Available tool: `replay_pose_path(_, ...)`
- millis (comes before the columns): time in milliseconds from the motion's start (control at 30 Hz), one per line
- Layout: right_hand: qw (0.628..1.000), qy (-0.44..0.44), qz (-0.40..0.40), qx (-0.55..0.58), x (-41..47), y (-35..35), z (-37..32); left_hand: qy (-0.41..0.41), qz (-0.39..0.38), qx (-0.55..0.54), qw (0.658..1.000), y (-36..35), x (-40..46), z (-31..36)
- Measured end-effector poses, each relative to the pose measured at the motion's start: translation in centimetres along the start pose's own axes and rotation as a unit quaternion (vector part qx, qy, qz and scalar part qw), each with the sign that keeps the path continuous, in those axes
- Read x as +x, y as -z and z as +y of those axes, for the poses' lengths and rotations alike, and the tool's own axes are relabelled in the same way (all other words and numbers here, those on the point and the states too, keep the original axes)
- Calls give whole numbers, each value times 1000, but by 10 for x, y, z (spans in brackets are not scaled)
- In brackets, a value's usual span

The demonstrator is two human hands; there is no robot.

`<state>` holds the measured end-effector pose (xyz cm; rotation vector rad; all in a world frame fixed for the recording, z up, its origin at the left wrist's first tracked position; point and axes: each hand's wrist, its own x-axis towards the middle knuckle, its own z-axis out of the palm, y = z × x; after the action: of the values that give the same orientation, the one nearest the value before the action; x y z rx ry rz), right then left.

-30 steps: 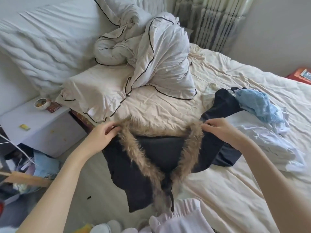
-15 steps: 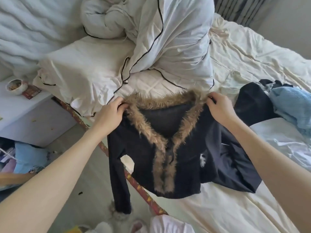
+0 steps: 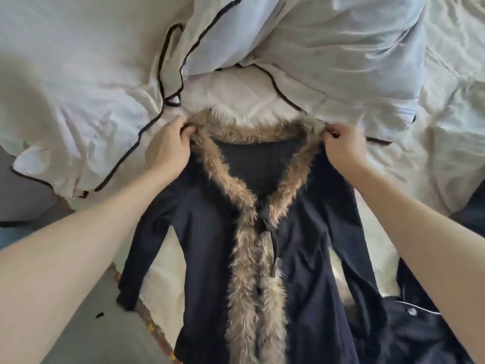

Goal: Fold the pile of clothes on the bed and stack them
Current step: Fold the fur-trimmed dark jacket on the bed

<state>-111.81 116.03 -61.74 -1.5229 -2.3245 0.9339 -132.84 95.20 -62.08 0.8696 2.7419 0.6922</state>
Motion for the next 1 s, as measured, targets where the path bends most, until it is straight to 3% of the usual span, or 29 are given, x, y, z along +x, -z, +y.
replay_pose_path(267, 999, 0, 12, -46, 30, -50, 22, -24, -23, 42, 999, -51, 32, -35)
replay_pose_path(467, 996, -16, 14, -85, 19, -53, 18, -43, -46, 68, 996, -50, 28, -42)
replay_pose_path(633, 993, 61, 12, -98, -34, -50, -3, 19, -89, -24, 996, -23, 4, -59)
replay_pose_path(867, 969, 229, -56, -80, -174, -93, -43, 120, -149, -88, 978, 18, -82, -117)
replay_pose_path(1000, 952, 261, -137, -87, -221, -129, -52, 159, -197, -138, 958, 21, -127, -141)
